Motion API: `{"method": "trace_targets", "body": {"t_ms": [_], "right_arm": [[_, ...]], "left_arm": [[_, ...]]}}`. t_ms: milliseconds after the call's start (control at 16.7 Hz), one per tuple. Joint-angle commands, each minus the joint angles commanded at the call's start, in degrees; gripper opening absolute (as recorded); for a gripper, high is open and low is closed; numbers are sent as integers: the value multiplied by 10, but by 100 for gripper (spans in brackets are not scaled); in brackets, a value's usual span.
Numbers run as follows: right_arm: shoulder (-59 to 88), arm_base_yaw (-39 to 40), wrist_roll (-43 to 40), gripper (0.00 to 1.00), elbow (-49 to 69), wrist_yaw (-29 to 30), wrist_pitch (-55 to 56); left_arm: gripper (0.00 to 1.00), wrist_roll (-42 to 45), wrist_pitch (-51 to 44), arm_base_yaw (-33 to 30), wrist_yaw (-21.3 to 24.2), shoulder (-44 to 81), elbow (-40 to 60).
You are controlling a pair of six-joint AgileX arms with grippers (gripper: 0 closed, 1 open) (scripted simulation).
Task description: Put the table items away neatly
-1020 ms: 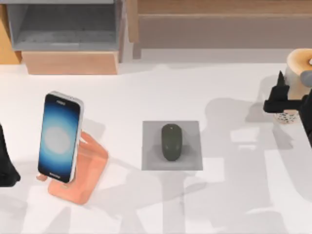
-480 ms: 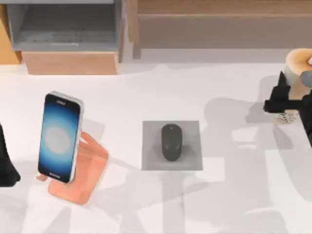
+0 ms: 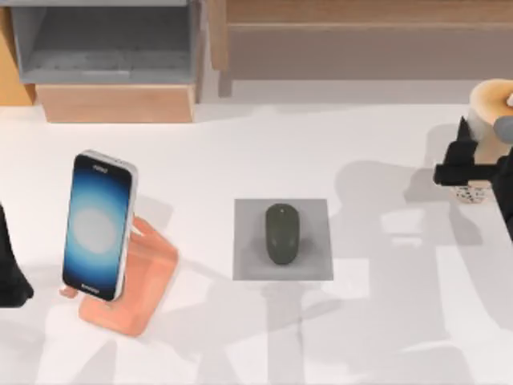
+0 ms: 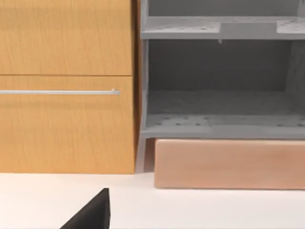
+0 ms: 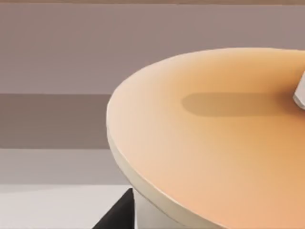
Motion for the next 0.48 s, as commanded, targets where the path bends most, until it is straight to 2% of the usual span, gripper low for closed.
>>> {"method": "trace_targets", "body": {"t_ms": [480], "right_arm": [[-32, 1, 1, 0, 0, -1, -33]], "left_arm": [[100, 0, 0, 0, 0, 0, 0]]}}
